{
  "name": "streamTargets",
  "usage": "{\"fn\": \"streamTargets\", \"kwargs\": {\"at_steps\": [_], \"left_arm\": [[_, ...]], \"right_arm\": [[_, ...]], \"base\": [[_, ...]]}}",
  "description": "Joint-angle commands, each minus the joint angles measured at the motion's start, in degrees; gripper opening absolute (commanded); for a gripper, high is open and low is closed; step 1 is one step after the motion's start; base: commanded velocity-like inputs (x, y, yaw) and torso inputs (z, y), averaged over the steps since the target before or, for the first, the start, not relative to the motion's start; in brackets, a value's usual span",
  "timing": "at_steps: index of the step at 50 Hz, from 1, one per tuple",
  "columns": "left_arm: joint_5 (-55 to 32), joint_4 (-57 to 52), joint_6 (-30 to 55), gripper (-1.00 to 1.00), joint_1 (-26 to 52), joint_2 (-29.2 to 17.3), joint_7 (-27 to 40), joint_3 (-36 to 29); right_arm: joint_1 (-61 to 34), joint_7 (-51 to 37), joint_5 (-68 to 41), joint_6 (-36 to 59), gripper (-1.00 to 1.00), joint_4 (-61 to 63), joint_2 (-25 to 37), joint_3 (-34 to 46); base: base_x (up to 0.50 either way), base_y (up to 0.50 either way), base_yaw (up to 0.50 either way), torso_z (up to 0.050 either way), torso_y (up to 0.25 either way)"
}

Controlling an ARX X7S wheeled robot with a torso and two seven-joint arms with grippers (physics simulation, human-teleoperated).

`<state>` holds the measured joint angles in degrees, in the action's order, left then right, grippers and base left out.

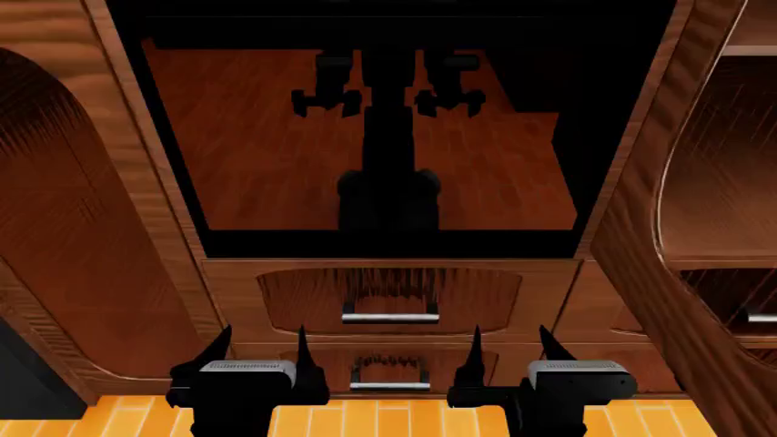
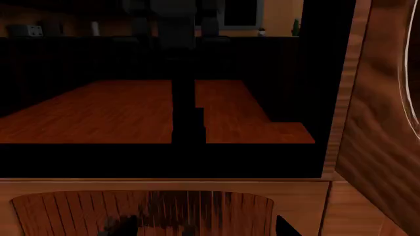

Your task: Pick the water bottle from the counter and place it in the cabinet.

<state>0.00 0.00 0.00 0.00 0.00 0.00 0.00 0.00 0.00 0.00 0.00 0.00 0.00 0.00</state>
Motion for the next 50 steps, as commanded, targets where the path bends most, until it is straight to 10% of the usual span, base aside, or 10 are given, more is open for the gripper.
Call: {"fn": "streamTargets", "kwargs": {"at_steps": [1, 23, 50], "left_arm": [[-1.2, 0.2, 0.1, 1.0, 0.1, -0.9, 0.9, -1.0], [-5.1, -0.2, 0.7, 1.0, -0.1, -3.7, 2.5, -4.1], [-8.2, -0.4, -0.3, 1.0, -0.3, -5.3, 4.7, -5.2]], "right_arm": [[0.0, -1.1, -1.1, -0.2, 1.0, 0.0, 0.9, 1.1], [-0.5, -5.9, 1.2, 0.4, 1.0, -1.9, 3.9, 6.2], [-0.7, -8.5, -0.3, 0.3, 1.0, -1.9, 5.6, 8.1]], "base": [[0.0, 0.0, 0.0, 0.0, 0.0], [-0.1, 0.0, 0.0, 0.0, 0.0], [-0.5, 0.0, 0.0, 0.042, 0.132]]}}
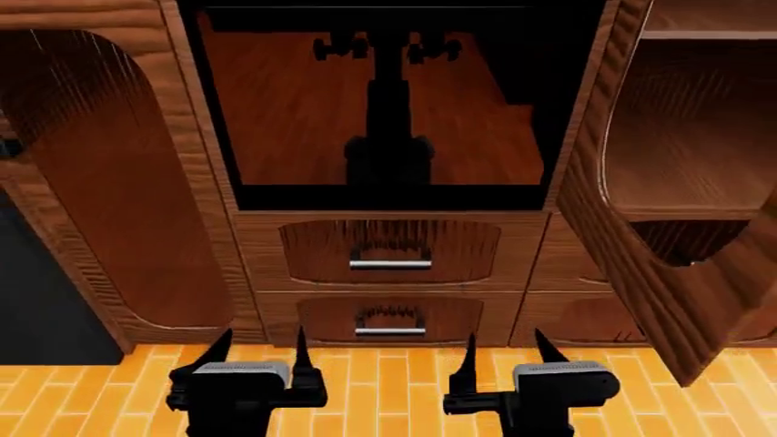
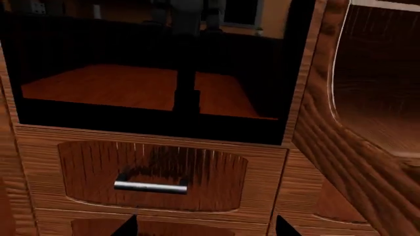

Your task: Pick the water bottle from the counter and place it in the cabinet.

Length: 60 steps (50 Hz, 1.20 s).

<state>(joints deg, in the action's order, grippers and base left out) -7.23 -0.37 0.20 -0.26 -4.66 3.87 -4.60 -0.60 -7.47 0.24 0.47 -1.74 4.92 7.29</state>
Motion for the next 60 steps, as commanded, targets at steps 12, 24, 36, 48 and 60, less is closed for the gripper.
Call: {"fn": "streamTargets", "kwargs": {"at_steps": [12, 24, 36, 48, 60], "left_arm": [[-1.4, -0.1, -1.3, 1.0, -0.1, -1.4, 2.0, -1.3], [-2.1, -0.1, -1.7, 1.0, -0.1, -2.0, 2.8, -1.9], [-2.5, -0.4, -1.6, 1.0, -0.1, -2.6, 3.4, -2.7], [-2.8, -0.2, -2.1, 1.0, 0.0, -3.1, 3.8, -3.4], [-3.2, -0.1, -2.3, 1.0, 0.0, -3.5, 4.4, -3.7]], "right_arm": [[0.1, -2.1, -1.5, -0.1, 1.0, 0.3, 1.3, 1.2], [0.2, -3.1, -3.3, -0.4, 1.0, 0.2, 1.6, 0.8], [0.2, -3.9, -3.8, -0.2, 1.0, 0.6, 2.2, 1.4], [0.1, -4.5, -4.1, -0.5, 1.0, 0.3, 2.6, 2.1], [0.1, -5.5, -2.9, -0.6, 1.0, 0.6, 3.4, 3.3]], "base": [[-0.5, 0.0, 0.0, 0.042, 0.136], [-0.5, 0.0, 0.0, 0.042, 0.136], [-0.5, -0.01, 0.0, 0.042, 0.137], [-0.5, -0.02, 0.0, 0.042, 0.137], [-0.5, -0.01, 0.0, 0.042, 0.137]]}}
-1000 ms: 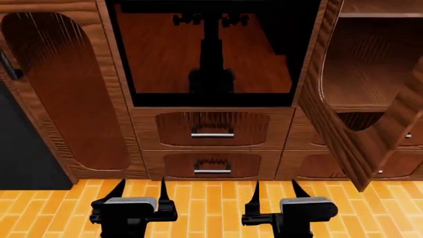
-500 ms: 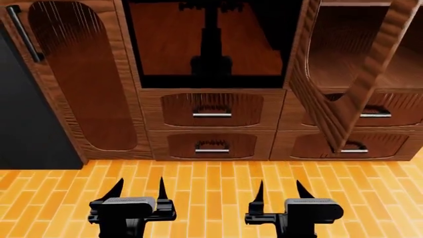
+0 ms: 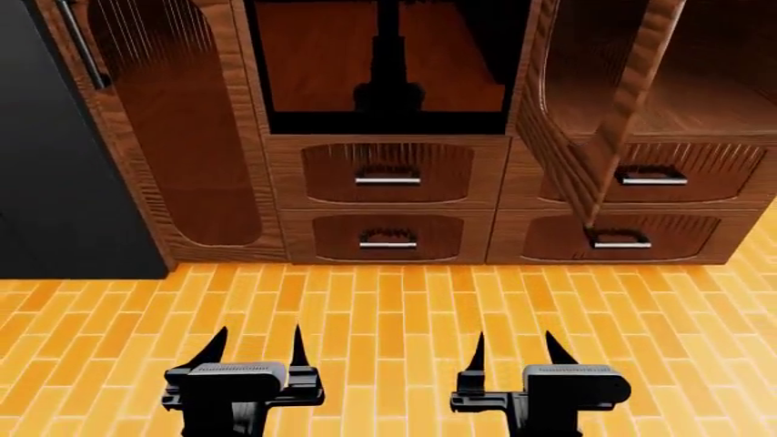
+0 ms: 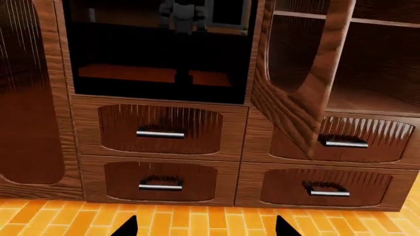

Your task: Pick the water bottle from the counter and place it in the cabinet.

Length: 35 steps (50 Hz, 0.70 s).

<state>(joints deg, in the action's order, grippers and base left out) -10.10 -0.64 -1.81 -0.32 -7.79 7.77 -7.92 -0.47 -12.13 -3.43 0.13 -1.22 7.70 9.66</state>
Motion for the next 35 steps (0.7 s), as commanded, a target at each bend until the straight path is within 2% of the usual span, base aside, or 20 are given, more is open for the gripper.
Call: {"fn": "streamTargets", "kwargs": {"at_steps": [1, 12, 35], "left_arm": [[-0.3, 0.2, -0.3, 1.0, 0.1, -0.4, 0.6, -0.5], [-0.4, 0.0, -0.4, 1.0, 0.1, -0.8, 1.4, -0.7], [-0.5, -0.2, -1.3, 1.0, 0.0, -1.6, 2.3, -1.8]], "right_arm": [[-0.1, -1.0, 1.0, -0.3, 1.0, 0.1, 0.6, 1.0], [0.1, -1.5, 0.4, -1.1, 1.0, 0.3, 1.0, 1.3], [0.4, -2.4, -0.3, -1.9, 1.0, 1.2, 1.7, 1.9]], "base": [[-0.5, 0.0, 0.0, 0.042, 0.137], [-0.47, 0.0, -0.16, 0.004, 0.012], [-0.38, 0.02, -0.32, 0.0, 0.0]]}}
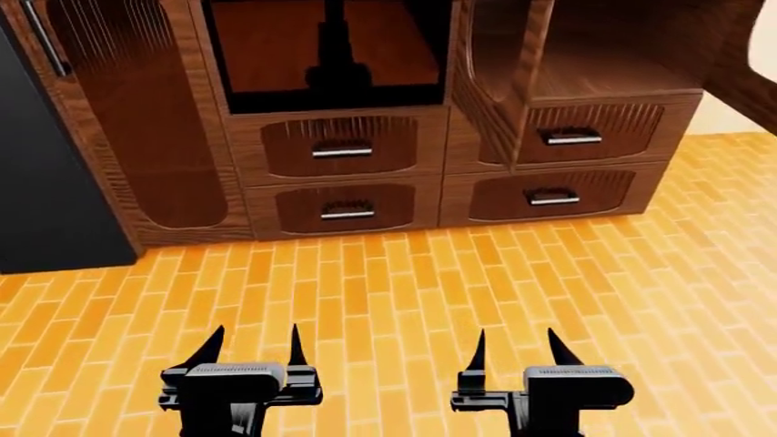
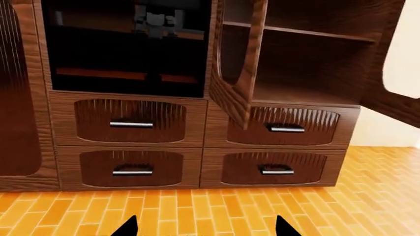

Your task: Pick the water bottle from the counter and place it in the cabinet.

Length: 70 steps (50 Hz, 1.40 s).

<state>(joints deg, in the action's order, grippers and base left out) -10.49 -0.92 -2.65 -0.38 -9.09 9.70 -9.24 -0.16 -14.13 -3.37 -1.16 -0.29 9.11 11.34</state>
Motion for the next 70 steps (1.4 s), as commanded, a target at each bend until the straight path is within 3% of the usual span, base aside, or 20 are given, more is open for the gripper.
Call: {"fn": "streamTargets", "kwargs": {"at_steps": [1, 70], "left_arm": [[-0.1, 0.0, -0.5, 1.0, 0.0, -0.4, 0.4, -0.5], [0.1, 0.5, -1.5, 1.0, 0.3, -2.4, 2.0, -3.7]], "right_arm": [[0.1, -0.5, -0.5, -0.6, 1.0, 0.2, 0.3, 0.2], [-0.3, -4.3, -1.1, 0.0, 1.0, 0.0, 2.0, 1.6]], "base": [[-0.3, 0.03, -0.39, 0.0, 0.0], [-0.32, 0.09, -0.37, 0.0, 0.0]]}}
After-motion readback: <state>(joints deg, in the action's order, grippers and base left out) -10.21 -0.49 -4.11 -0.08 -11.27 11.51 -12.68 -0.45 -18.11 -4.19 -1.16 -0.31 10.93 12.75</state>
